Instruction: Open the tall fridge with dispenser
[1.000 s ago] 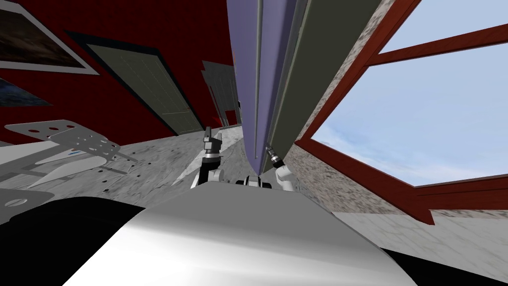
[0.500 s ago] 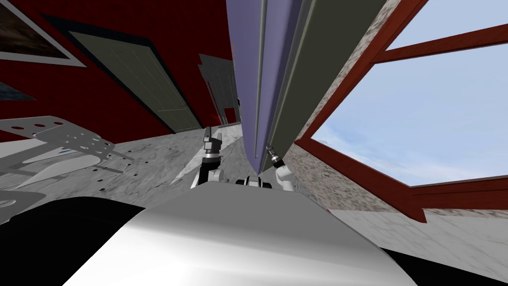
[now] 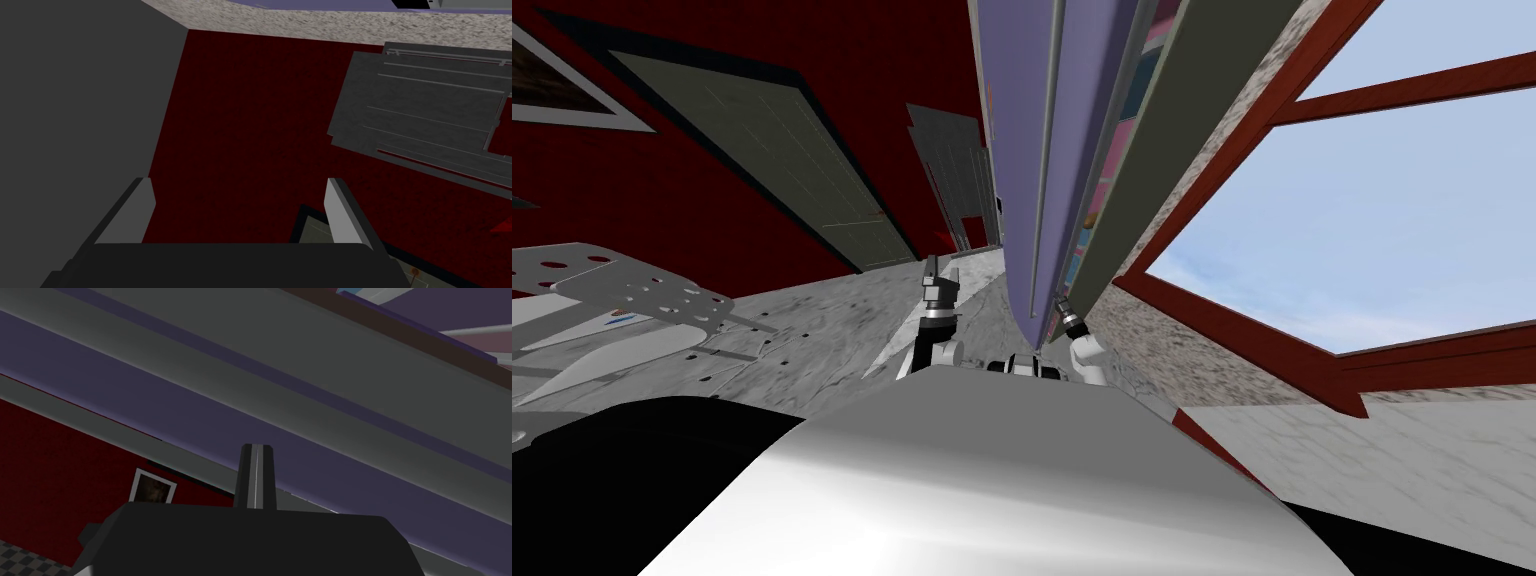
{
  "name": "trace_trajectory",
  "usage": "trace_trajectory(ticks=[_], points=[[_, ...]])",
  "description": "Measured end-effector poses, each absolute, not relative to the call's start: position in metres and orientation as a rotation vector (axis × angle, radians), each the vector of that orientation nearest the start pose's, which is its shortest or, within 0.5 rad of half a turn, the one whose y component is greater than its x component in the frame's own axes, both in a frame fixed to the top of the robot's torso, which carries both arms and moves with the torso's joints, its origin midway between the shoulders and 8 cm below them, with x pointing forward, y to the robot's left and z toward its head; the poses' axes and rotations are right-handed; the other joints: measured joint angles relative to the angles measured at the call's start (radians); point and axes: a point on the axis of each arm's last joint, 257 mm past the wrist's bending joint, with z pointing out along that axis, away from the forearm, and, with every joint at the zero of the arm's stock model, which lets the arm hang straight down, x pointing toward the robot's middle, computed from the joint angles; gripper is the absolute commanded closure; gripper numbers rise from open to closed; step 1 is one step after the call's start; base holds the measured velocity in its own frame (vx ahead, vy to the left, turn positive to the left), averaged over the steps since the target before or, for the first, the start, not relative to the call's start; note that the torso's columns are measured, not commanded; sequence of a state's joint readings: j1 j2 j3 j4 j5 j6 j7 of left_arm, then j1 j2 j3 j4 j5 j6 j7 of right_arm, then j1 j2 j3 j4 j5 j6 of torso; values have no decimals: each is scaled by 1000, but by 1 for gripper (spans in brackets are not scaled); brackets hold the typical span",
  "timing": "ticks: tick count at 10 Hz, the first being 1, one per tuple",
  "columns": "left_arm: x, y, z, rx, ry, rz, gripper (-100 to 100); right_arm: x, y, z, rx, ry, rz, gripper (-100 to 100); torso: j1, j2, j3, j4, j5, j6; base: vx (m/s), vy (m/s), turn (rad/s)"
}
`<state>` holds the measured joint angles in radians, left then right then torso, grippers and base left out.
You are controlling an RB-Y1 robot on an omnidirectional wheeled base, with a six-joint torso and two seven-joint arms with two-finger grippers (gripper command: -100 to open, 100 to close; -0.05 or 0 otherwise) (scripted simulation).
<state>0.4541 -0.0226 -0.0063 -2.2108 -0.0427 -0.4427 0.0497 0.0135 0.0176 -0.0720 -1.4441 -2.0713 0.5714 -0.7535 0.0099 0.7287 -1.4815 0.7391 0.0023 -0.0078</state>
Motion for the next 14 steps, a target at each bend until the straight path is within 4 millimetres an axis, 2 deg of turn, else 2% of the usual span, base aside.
trace_trajectory(ticks=[5, 9, 11, 12, 14], points=[[371, 274, -3, -738, 662, -1324, 0, 510, -162, -227, -1388, 700, -1251, 100, -3, -4, -3, 2, 0, -4, -69, 303, -86], [371, 274, -3, -738, 662, -1324, 0, 513, -182, -216, -1365, 737, -1306, 100, -3, 8, 4, 3, 0, 3, -85, 324, -86], [371, 274, -3, -738, 662, -1324, 0, 517, -191, -212, -1348, 753, -1334, 100, -13, 8, 5, 0, -2, 7, -33, 187, -31], [371, 274, -3, -738, 662, -1324, 0, 517, -191, -212, -1348, 753, -1335, -100, -21, 7, 4, -1, -5, 8, -4, 36, 6], [371, 274, -3, -738, 663, -1323, 0, 517, -201, -211, -1383, 717, -1357, -100, -19, 3, 2, -4, -5, 9, -4, 3, -1]])
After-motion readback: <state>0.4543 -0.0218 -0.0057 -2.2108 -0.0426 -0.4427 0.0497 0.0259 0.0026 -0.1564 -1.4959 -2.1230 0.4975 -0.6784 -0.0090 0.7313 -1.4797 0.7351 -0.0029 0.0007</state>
